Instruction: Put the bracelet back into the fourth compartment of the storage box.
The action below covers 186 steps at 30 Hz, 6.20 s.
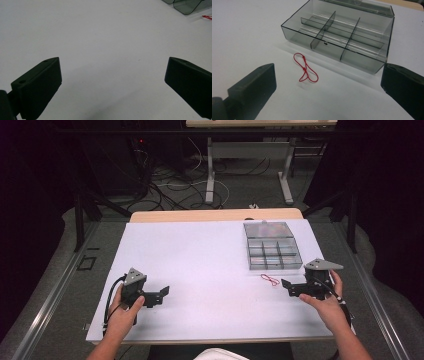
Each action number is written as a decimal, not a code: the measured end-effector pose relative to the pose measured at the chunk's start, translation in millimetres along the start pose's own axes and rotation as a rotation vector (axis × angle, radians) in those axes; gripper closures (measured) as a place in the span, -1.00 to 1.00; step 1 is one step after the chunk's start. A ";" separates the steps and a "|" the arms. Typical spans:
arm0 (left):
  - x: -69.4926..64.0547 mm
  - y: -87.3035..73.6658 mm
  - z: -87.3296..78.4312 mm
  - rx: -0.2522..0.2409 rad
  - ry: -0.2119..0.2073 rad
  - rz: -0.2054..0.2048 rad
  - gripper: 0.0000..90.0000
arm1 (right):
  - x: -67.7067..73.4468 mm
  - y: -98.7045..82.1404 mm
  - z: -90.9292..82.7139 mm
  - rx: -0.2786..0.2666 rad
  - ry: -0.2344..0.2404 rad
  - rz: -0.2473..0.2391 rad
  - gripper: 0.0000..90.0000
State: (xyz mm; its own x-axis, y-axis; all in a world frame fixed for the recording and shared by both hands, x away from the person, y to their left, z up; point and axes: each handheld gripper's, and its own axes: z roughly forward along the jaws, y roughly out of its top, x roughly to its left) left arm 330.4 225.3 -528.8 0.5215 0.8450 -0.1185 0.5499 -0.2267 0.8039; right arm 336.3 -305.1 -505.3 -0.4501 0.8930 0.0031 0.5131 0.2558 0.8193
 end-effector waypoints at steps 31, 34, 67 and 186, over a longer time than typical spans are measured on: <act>0.7 -2.7 -0.9 -0.011 0.022 0.004 -0.98 | 4.9 33.0 33.4 0.165 0.032 -0.199 -0.72; 0.2 -2.9 -0.2 -0.009 0.018 0.001 -0.98 | 4.0 33.1 37.5 0.184 0.045 -0.212 -0.66; 1.0 -3.0 0.2 -0.002 0.015 0.011 -0.98 | 14.6 28.9 71.6 0.332 0.151 -0.210 0.20; 1.3 -3.1 0.3 -0.001 0.017 0.011 -0.97 | 3.4 33.4 71.1 0.300 0.217 -0.093 0.92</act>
State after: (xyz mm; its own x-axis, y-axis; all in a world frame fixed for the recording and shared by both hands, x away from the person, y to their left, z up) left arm 329.6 227.0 -531.5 0.5161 0.8507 -0.0994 0.5432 -0.2353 0.8059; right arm 403.9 -267.2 -518.7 -0.6328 0.7697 0.0847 0.6393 0.4576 0.6180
